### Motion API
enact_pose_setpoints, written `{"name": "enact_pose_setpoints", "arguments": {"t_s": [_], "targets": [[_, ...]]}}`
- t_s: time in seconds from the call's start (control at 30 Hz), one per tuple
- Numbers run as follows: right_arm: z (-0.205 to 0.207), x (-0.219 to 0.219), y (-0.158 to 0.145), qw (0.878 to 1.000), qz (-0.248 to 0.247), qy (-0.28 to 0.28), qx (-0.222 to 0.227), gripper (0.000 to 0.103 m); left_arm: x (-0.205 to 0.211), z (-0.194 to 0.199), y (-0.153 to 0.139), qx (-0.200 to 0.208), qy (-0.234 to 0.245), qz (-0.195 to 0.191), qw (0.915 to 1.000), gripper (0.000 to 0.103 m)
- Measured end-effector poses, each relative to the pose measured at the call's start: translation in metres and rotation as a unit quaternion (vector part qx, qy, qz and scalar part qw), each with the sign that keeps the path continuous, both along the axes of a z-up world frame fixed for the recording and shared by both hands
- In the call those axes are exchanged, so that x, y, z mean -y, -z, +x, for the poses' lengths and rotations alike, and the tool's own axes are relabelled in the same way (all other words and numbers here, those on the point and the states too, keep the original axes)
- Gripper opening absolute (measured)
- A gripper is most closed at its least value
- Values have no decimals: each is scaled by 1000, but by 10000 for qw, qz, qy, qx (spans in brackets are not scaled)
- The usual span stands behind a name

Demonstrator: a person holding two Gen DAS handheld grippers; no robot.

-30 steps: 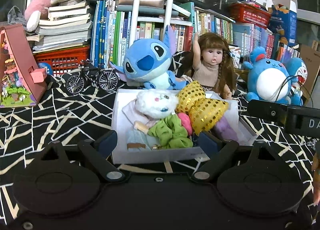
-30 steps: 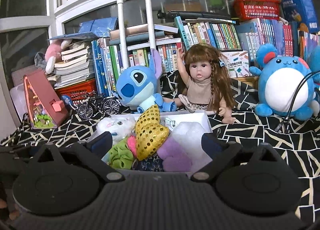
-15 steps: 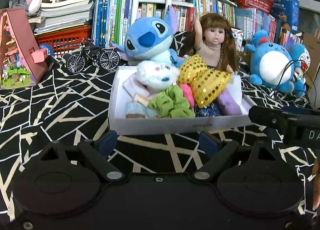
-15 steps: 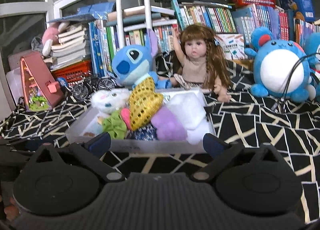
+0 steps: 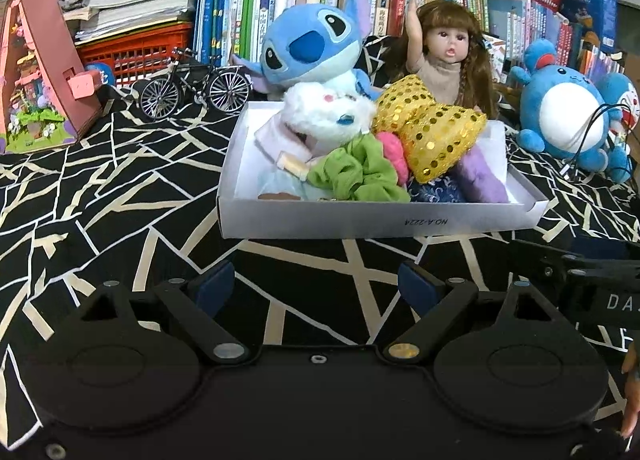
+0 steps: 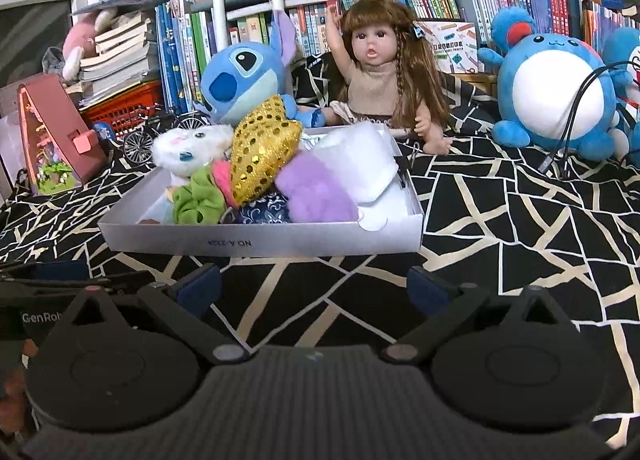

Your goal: Organize soft objects

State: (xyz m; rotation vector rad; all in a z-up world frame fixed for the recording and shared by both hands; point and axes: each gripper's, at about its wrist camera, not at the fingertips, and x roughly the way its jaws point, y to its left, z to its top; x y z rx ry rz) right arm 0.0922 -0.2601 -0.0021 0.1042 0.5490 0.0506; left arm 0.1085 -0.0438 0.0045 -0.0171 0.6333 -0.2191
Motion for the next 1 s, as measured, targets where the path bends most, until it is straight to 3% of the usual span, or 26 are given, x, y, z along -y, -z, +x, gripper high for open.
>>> {"name": "enact_pose_setpoints", "arguments": {"t_s": [0.43,1.0], "targets": [[14,-3,13,9995,-157,85,-268,103,6,10,13,-90,-189,123,9997,89],[25,-9,22,9971,-441,180,-594,103,14,19,17,-208,-331,414,9984,100]]}}
